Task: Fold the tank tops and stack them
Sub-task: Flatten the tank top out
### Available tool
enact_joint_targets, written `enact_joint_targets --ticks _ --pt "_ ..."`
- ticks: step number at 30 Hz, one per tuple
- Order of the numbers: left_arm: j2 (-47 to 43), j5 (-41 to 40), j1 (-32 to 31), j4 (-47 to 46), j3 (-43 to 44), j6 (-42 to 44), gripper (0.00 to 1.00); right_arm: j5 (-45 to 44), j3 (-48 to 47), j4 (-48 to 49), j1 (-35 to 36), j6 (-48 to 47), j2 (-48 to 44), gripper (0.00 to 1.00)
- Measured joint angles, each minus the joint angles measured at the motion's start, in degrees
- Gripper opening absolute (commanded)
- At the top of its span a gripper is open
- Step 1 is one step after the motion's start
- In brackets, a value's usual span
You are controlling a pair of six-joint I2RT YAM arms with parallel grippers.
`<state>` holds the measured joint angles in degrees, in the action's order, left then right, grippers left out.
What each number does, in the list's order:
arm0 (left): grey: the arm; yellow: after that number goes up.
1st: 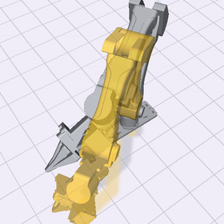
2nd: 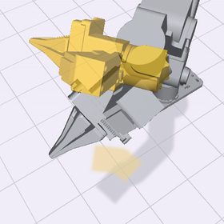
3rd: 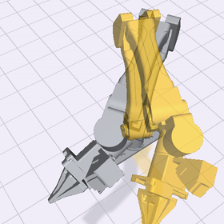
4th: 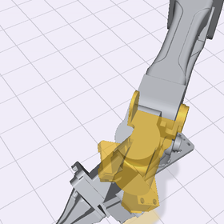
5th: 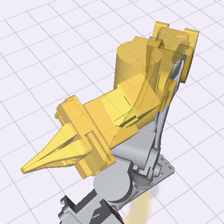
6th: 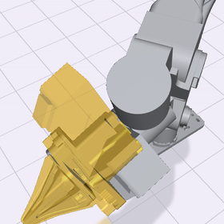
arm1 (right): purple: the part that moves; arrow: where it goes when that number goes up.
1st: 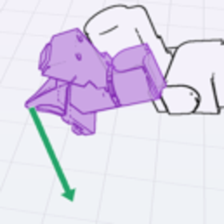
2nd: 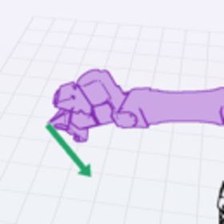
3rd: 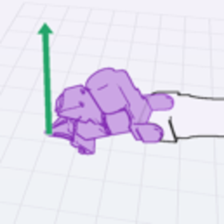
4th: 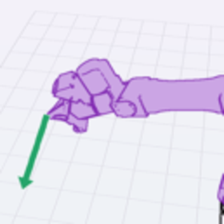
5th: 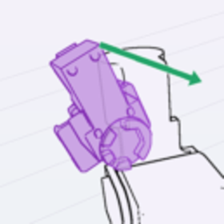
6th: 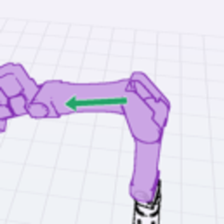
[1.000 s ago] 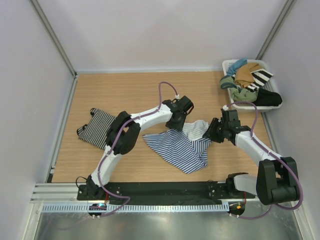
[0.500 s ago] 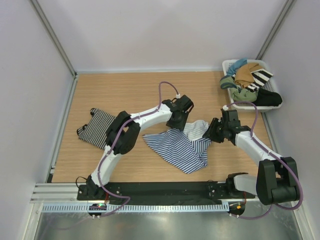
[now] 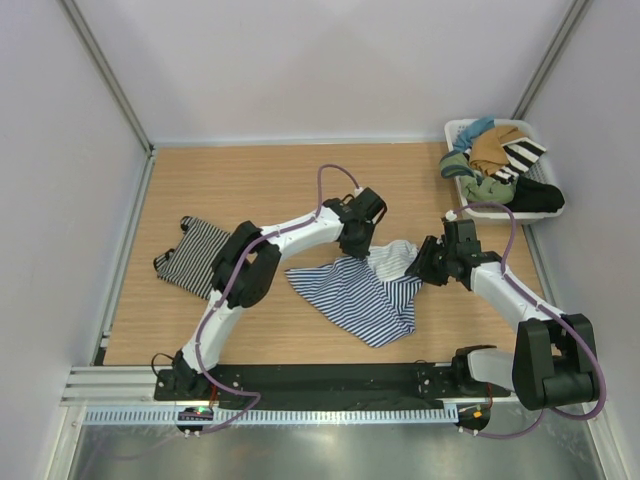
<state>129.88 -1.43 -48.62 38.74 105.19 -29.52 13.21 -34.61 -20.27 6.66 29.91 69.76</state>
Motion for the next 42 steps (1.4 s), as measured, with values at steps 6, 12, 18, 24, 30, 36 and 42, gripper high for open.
enact_joint_targets --ticks 6,12,18,24,30,36,42 --pt "0.4 -0.6 0.0 0.1 0.0 0.0 0.43 0.0 0.0 -0.2 0.0 0.0 0.0 0.38" --pt "0.4 -1.7 -0.1 0.2 0.2 -0.3 0.30 0.0 0.0 -0.3 0.0 0.0 0.0 0.38" --pt "0.5 -1.7 0.0 0.3 0.2 -0.4 0.20 0.0 0.0 -0.3 0.0 0.0 0.0 0.38" --pt "0.6 -2.1 0.0 0.3 0.2 -0.2 0.00 0.0 0.0 -0.4 0.0 0.0 -0.4 0.37" --pt "-0.3 -3.7 -0.1 1.1 -0.5 -0.1 0.00 0.2 -0.7 -0.6 0.0 0.2 -0.3 0.16" --pt "-8.6 -7.8 0.2 5.2 -3.2 0.0 0.00 2.7 -3.8 0.7 0.0 1.2 1.9 0.01" --pt "-27.5 -11.8 1.3 5.6 -9.4 -0.7 0.00 4.6 -9.9 3.0 0.3 3.3 6.4 0.01"
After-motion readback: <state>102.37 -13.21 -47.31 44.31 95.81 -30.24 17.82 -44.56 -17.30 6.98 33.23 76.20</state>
